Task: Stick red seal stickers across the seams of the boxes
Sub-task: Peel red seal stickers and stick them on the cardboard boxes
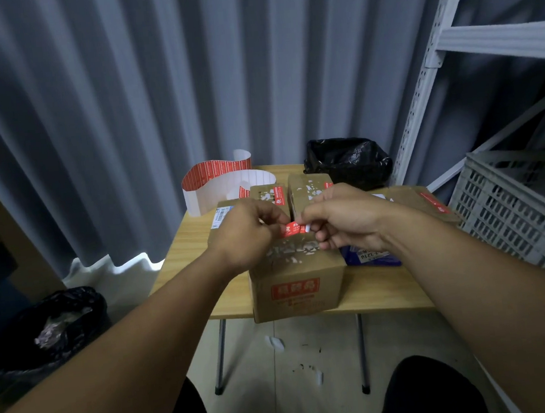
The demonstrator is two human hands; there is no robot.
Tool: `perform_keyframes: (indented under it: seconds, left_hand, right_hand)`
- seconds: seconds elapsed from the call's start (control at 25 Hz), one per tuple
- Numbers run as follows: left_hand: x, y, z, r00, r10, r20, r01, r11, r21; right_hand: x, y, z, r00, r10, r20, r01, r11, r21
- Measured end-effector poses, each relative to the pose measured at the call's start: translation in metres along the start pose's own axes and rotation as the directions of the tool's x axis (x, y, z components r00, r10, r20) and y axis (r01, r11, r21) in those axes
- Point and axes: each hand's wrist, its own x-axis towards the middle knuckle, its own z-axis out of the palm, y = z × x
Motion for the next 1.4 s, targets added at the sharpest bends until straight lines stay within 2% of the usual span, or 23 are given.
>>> perform_keyframes:
  seconds: [0.08, 0.16, 0.32, 0.76, 0.88, 1.04, 1.24, 1.4]
  left_hand:
    - [-0.002, 0.003, 0.001, 0.997, -0.077, -0.018, 0.073, 0.983, -0.171]
    - [-0.002, 0.009, 0.002, 0.987, -0.161, 0.027, 0.160, 0.913, -0.375]
    - [-0.004, 0.015, 0.003, 0.978, -0.193, 0.073, 0.202, 0.821, -0.535]
    - [-0.002, 0.020, 0.007, 0.974, -0.226, 0.025, 0.205, 0.826, -0.525]
    - [-0.001, 0.025, 0.006, 0.967, -0.245, 0.062, 0.232, 0.762, -0.605]
    - [-0.002, 0.034, 0.003, 0.949, -0.285, 0.137, 0.292, 0.625, -0.724]
    - [0.002, 0.044, 0.007, 0.938, -0.336, 0.087, 0.291, 0.624, -0.725]
    - [-0.002, 0.050, 0.004, 0.934, -0.327, 0.143, 0.326, 0.621, -0.713]
  right_hand:
    - [-0.002, -0.001, -0.002, 0.999, -0.030, 0.037, 0.028, 0.998, 0.059]
    - [-0.003, -0.003, -0.003, 0.997, -0.059, 0.049, 0.054, 0.994, 0.092]
    - [-0.003, -0.002, -0.002, 0.995, -0.085, 0.045, 0.079, 0.990, 0.120]
    - [-0.002, 0.000, 0.004, 0.960, -0.187, -0.209, 0.194, 0.981, 0.014]
    - [-0.004, -0.003, -0.001, 0.957, -0.237, -0.165, 0.233, 0.971, -0.048]
    - [-0.007, -0.004, -0.005, 0.953, -0.282, -0.112, 0.270, 0.957, -0.110]
    - [-0.011, -0.005, -0.005, 0.951, -0.287, -0.116, 0.275, 0.955, -0.108]
    - [-0.017, -0.009, -0.009, 0.953, -0.273, -0.129, 0.272, 0.962, -0.031]
